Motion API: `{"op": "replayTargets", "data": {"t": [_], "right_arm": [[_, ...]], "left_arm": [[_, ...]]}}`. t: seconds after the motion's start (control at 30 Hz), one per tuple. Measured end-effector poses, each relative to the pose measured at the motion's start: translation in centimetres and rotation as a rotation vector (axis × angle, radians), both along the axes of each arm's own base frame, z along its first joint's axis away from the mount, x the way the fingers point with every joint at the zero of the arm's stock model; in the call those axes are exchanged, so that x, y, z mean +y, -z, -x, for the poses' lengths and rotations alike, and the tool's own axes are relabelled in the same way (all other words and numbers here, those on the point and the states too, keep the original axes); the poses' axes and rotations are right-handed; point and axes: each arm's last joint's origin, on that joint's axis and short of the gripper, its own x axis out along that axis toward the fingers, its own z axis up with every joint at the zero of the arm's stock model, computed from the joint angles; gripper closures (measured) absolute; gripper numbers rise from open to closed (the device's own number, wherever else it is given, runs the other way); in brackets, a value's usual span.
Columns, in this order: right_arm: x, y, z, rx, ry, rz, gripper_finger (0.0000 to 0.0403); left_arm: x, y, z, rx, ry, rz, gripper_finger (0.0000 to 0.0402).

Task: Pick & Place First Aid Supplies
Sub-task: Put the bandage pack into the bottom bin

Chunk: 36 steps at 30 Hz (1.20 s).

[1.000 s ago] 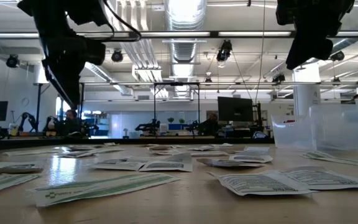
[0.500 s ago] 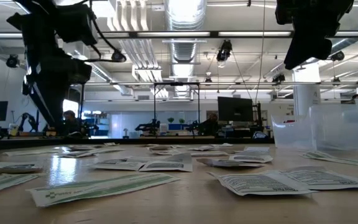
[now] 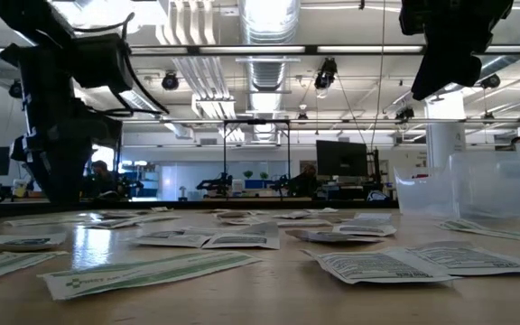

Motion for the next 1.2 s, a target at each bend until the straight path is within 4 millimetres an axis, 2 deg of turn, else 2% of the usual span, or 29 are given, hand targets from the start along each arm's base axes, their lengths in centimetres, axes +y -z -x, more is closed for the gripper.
{"op": "replayTargets", "data": {"t": [0.3,0.7,1.2], "right_arm": [[0.0,0.0,0.0,-0.001,0.0,0.0,0.0327],[0.0,-0.1,-0.2,-0.021,-0.007,0.0,0.0339],[0.0,-0.1,-0.2,-0.02,-0.013,0.005,0.0326]], "left_arm": [[-0.2,1.2,0.3,-0.022,-0.007,0.072,0.0195],[-0.3,1.4,0.5,-0.018,-0.014,0.079,0.02],[-0.3,1.3,0.5,-0.026,0.019,0.104,0.0307]]}}
